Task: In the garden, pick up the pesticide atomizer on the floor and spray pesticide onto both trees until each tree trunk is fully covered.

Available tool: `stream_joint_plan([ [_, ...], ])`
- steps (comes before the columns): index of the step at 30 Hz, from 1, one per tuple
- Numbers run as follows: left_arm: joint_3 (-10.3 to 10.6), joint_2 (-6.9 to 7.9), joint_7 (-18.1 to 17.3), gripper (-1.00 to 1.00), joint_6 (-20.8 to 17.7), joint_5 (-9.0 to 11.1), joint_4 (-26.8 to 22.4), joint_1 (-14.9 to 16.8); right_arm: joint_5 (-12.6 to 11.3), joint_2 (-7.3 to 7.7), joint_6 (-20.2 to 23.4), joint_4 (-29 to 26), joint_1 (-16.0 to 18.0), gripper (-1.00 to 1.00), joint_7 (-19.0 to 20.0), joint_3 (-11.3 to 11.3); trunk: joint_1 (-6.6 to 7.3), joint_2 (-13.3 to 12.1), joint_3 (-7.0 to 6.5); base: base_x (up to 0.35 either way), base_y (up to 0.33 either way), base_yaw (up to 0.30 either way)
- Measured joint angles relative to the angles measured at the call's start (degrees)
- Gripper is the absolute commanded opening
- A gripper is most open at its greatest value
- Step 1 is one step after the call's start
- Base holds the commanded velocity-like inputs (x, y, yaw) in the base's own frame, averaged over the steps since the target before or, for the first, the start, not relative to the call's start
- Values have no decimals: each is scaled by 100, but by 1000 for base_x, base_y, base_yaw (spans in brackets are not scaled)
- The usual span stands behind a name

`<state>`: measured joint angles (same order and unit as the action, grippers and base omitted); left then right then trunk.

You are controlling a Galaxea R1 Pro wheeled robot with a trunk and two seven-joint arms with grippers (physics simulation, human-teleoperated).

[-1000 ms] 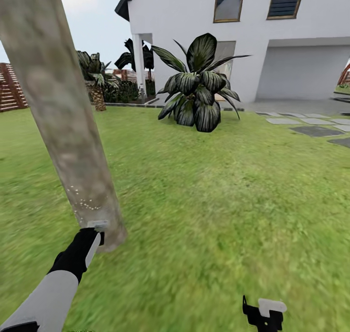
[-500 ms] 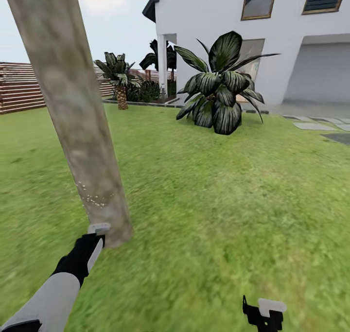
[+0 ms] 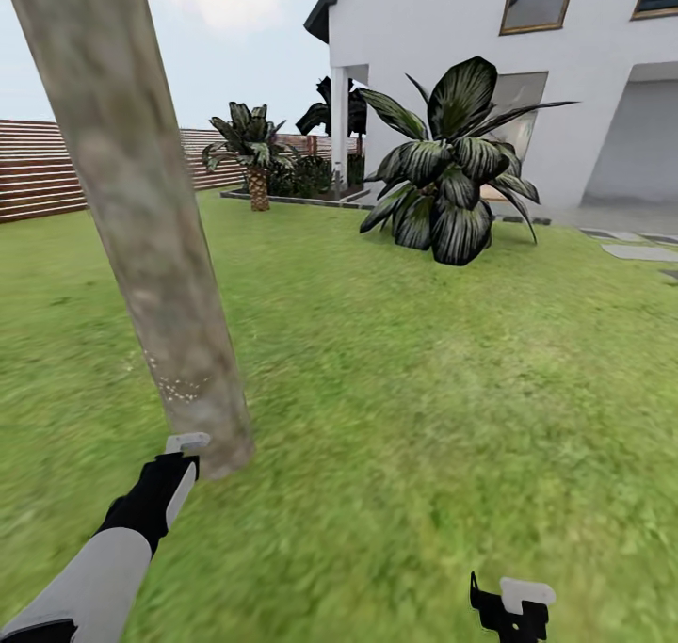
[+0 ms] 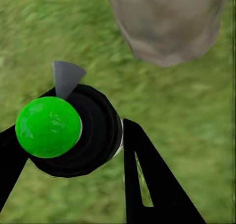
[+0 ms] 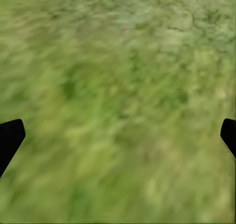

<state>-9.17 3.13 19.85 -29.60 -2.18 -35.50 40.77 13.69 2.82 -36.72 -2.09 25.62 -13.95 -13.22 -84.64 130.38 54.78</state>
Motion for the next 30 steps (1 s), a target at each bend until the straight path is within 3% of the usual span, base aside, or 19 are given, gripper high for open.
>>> stream_joint_plan([
  [6,1,-3,0,-100,-1,-1,-4,-1,2,0,0,0,0,100,-2,0,0,0,0,196,-232,33],
  [25,12,-28,148,-100,-2,12,-29,-3,2,-1,0,2,2,100,0,4,-1,0,0,28,-270,271],
  [30,10,-29,148,-100,0,15,-31,-1,2,0,0,0,0,100,-3,1,-1,0,0,91,-272,71],
])
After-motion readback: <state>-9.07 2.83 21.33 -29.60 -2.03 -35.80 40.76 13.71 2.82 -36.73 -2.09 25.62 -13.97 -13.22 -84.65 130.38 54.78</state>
